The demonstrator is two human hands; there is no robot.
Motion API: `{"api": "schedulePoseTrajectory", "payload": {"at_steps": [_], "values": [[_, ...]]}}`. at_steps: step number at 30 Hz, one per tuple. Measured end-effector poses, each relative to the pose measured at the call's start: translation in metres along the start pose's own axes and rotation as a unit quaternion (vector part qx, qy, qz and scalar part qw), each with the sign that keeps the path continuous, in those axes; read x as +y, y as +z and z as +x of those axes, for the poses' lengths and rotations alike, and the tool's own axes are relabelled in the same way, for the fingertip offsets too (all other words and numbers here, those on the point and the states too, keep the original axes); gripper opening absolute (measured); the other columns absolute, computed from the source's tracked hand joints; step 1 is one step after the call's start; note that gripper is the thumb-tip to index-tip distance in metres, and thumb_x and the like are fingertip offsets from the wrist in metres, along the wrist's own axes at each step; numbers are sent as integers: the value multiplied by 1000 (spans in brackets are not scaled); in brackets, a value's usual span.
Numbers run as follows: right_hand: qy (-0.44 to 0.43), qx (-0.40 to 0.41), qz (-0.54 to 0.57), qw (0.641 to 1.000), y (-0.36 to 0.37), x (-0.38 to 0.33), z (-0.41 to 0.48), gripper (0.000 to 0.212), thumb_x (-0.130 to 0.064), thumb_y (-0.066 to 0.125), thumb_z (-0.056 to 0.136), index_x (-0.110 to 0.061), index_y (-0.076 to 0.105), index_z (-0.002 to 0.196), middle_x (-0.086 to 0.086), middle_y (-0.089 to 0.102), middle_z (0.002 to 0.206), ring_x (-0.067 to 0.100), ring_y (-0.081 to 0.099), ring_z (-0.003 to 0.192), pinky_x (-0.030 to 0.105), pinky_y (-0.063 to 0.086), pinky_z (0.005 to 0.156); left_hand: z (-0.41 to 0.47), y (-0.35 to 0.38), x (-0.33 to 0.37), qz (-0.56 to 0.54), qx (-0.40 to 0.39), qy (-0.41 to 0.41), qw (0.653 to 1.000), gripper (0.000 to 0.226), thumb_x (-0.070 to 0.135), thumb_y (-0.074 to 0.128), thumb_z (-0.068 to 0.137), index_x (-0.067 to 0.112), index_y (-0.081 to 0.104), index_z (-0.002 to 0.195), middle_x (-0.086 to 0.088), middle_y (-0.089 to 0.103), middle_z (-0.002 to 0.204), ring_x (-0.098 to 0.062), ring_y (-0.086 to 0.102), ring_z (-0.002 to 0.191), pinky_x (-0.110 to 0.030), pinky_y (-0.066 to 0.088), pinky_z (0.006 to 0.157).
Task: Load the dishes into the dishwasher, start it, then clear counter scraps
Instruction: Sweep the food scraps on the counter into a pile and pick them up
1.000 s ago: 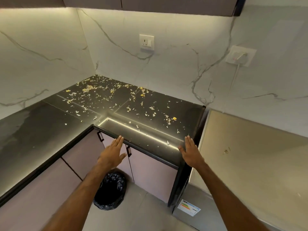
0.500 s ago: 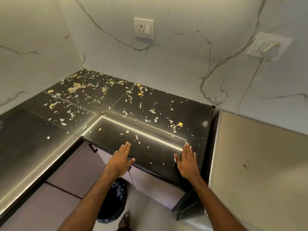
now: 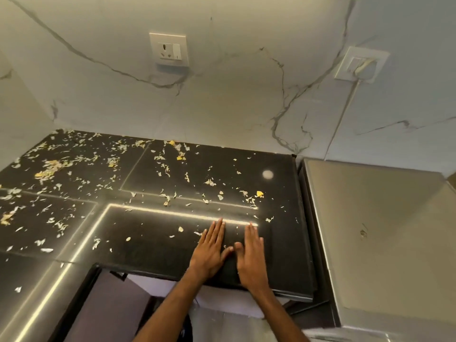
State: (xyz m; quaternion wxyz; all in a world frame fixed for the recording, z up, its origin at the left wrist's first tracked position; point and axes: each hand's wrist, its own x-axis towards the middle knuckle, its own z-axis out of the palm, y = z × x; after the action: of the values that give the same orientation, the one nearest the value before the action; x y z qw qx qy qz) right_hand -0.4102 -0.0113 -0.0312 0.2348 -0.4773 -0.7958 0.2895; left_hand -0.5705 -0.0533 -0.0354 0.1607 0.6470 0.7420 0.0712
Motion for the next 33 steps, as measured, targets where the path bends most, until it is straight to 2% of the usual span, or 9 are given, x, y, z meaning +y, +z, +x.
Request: {"api": "schedulePoseTrajectory", "payload": {"at_steps": [3, 6, 9, 15, 20, 24, 27, 30, 33], "values": [[73, 61, -60, 994, -16, 28, -13, 80, -68, 3, 96, -19, 10, 158, -6, 0, 166, 9, -3, 153, 39, 0, 124, 16, -17, -22, 4, 47, 0, 999, 81, 67, 1, 93, 17, -14, 156, 1, -23, 162, -17, -21, 150, -36, -5, 124], [124, 22, -141, 982, -14, 31, -25, 92, -73, -10, 89, -12, 1, 157, 3, -3, 165, 17, -6, 153, 41, 0, 124, 8, -24, -48, 0, 74, -16, 997, 80, 66, 2, 95, 17, -7, 157, 2, -15, 164, -15, -14, 151, -36, -3, 124], [141, 9, -160, 977, 14, 0, -13, 97, -73, -8, 91, -3, 6, 156, 10, -1, 164, 25, 0, 153, 44, 6, 124, -14, -22, -68, -15, 119, -71, 990, 78, 64, 5, 98, 15, 5, 158, 2, -2, 166, -16, -3, 153, -39, 2, 124], [52, -63, -167, 983, 77, -69, 40, 89, -69, -4, 96, -3, -8, 155, 13, -16, 162, 24, -13, 152, 41, 0, 125, -44, -10, -98, -85, 164, -175, 967, 84, 69, -3, 94, 15, 2, 158, 3, -5, 166, -12, -9, 152, -41, 4, 125], [-18, -87, -30, 996, 80, -91, 109, 81, -65, 13, 99, -12, 1, 158, 2, -6, 165, 14, -9, 152, 43, 4, 125, -47, -14, -92, -97, 149, -164, 970, 90, 74, 1, 92, 13, 1, 157, 0, -9, 165, -15, -10, 152, -45, 9, 124], [9, 11, -61, 998, 24, -40, 132, 78, -64, 12, 99, -12, 14, 158, 2, 6, 165, 16, -1, 153, 41, -1, 124, -40, -8, -45, -41, 108, -85, 990, 93, 78, 15, 92, 15, -8, 157, 1, -17, 165, -16, -16, 151, -40, -2, 124], [93, 69, -132, 984, -25, 27, 134, 80, -64, 9, 99, -10, 20, 157, 7, 14, 165, 22, 7, 153, 47, 1, 123, -19, -2, -25, 5, 95, -57, 994, 95, 77, 22, 93, 14, -9, 157, 0, -17, 165, -17, -15, 152, -43, 0, 122], [170, 56, -159, 971, -50, 71, 129, 83, -65, 8, 96, -9, 14, 157, 11, 11, 165, 24, 5, 153, 52, 6, 123, 8, -7, -18, 5, 98, -75, 992, 91, 72, 25, 97, 14, -11, 157, -1, -18, 165, -18, -16, 152, -43, -1, 122], [142, 25, -169, 975, -45, 73, 135, 85, -64, 8, 95, -6, 12, 157, 12, 10, 165, 24, 4, 153, 47, 7, 124, 39, -18, -20, -2, 108, -81, 991, 84, 66, 21, 99, 14, -11, 157, -1, -17, 165, -17, -16, 152, -43, 1, 124]]}}
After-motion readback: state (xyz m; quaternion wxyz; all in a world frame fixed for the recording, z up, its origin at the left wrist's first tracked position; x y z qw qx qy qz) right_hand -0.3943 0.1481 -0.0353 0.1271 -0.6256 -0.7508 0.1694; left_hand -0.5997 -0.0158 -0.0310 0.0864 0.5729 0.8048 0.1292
